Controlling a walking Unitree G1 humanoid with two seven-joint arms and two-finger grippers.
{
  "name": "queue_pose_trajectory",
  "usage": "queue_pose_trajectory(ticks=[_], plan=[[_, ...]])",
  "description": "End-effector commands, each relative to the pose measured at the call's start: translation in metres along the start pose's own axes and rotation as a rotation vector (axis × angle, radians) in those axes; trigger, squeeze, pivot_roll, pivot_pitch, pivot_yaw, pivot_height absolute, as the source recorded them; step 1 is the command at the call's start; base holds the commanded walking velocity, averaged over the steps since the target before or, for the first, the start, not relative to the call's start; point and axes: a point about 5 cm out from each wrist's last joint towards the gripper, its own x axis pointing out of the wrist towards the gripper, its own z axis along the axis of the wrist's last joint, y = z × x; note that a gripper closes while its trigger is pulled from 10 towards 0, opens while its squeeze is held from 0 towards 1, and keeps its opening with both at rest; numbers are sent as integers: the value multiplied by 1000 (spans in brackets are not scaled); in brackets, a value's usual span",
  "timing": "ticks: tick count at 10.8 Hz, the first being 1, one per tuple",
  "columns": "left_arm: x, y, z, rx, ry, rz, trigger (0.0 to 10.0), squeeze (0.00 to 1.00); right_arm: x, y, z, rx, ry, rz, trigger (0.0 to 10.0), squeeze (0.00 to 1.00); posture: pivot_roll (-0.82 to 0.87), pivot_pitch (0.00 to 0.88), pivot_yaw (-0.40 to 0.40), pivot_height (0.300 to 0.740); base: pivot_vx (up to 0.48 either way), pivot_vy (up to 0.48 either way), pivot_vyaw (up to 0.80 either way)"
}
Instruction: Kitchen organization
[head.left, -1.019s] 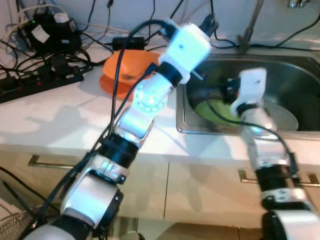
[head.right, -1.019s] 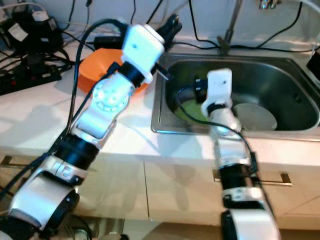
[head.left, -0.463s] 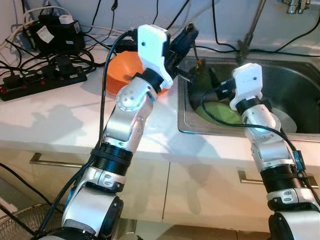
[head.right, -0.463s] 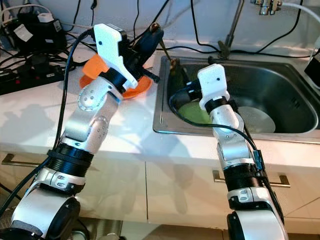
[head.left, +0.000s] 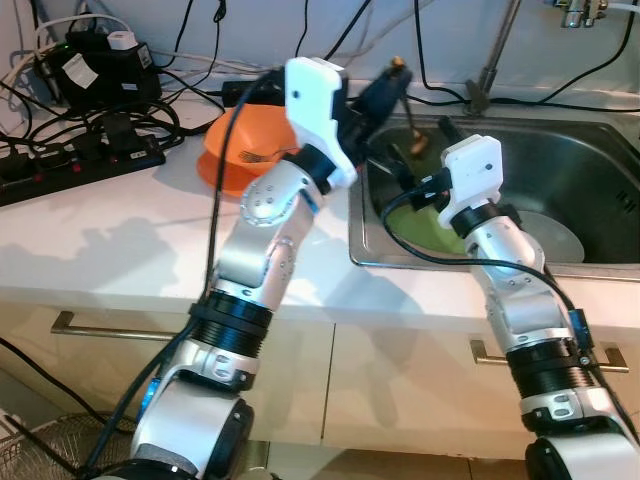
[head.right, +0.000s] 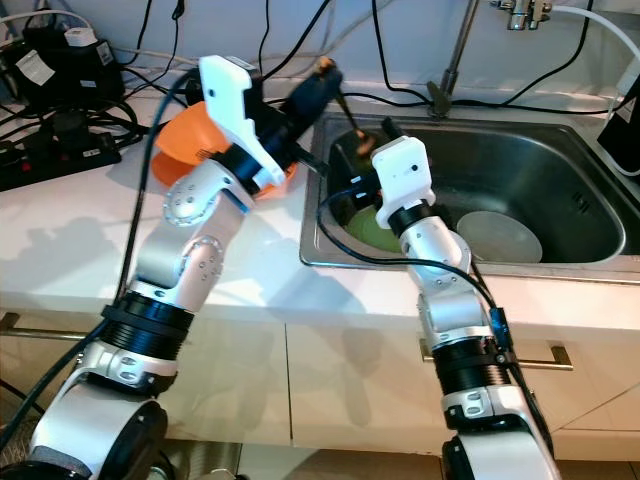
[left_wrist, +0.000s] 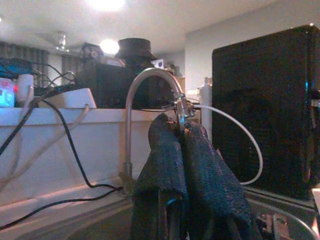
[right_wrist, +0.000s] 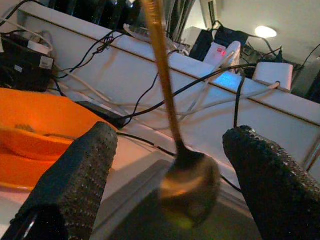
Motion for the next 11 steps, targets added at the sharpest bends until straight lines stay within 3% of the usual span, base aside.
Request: queue_pose_trajectory(ticks=[1,6,7,8,11], plan=[[1,-4,1,0,2,-25,10000,0,-1,2,3,2,-16,10,10000,0,117,50,-4,740,0,0,0],[-2,-15,-17,-10,78,-71,10000,0,3,-2,10,14,-35,-45,10000,0,113,52,-1,740,0,0,0],[-3,-16,-18,-8,83,-71,10000,0,3,-5,8,13,-16,-66,4471,0,112,53,0,740,0,0,0],[-3,-15,-18,-2,85,-68,10000,0,3,-7,5,13,7,-75,0,0,114,52,-2,740,0,0,0],[-4,-12,-19,15,97,-53,10000,0,2,-6,3,15,18,-77,0,0,116,56,-1,740,0,0,0]])
